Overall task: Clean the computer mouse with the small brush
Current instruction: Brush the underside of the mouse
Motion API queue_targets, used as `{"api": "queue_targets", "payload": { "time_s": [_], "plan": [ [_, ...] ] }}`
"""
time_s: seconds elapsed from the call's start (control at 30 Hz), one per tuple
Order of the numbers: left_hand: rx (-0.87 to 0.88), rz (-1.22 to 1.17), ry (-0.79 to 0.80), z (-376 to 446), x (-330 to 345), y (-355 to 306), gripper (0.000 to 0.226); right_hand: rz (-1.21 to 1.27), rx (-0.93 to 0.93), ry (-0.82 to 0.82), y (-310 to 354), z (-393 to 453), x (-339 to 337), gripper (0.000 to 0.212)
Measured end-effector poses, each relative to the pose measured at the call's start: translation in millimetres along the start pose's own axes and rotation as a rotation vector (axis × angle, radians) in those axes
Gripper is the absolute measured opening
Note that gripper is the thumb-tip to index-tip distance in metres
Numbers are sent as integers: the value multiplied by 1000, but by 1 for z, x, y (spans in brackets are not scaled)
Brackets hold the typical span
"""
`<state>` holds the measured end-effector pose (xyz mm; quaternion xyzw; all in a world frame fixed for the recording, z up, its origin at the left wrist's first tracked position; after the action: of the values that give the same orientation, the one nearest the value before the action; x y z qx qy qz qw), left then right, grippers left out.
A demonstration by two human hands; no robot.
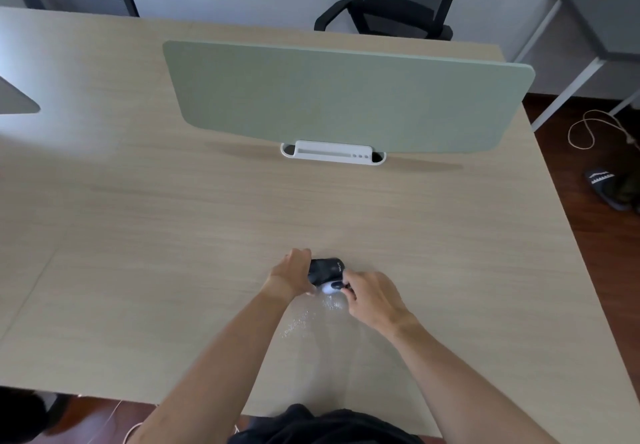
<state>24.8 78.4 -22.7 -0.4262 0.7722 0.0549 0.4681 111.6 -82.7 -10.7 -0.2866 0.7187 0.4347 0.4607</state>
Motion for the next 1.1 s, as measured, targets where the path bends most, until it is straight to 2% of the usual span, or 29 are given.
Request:
{"api": "queue_targets", "payload": {
  "time_s": [0.1,0.23,0.37,0.47,0.53,0.57,0.63,0.7,0.73,0.8,0.87,1.0,1.03,1.1],
  "plan": [
    [-13,1,-7,-1,1,1,50,18,43,-95,-6,-8,4,12],
    [5,3,2,-1,1,1,48,108,-83,-20,2,-13,9,15],
    [-3,32,10,-3,1,2,54,190,236,-247,-5,-3,7,17],
    [-1,11,3,-3,2,2,52,313,117,-97,0,-2,-1,14],
    [13,6,0,-3,2,3,48,290,75,33,8,2,-3,12],
    [11,1,0,-3,2,3,48,249,120,34,10,7,-4,13],
    [-5,1,3,-5,1,3,52,222,266,-96,11,16,-7,16],
    [-18,8,5,-6,2,4,54,319,313,-196,11,19,-11,18],
    [-21,-2,9,-6,3,4,54,356,275,-164,12,19,-13,18],
    [-21,-24,10,-6,4,4,56,376,169,3,17,18,-13,13],
    [-26,-38,2,-6,4,3,58,327,154,103,19,15,-8,7],
    [-41,-24,-3,-9,3,1,56,304,352,-153,9,13,-5,11],
    [-44,-22,-5,-9,3,1,55,330,365,-168,7,12,-6,15],
    [-40,-43,-12,-8,3,3,55,424,342,-87,6,11,-5,20]
  ]
}}
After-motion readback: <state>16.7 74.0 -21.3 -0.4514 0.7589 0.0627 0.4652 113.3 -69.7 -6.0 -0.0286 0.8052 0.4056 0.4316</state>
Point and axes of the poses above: each hand's wrist, its own z-axis towards the middle knuckle, its own x-axis out of the palm, y = z × x, the point moved 1 cm from there along z, towards the middle knuckle, and after that the axes turned 1 degree about y, right-handed, at the moved point
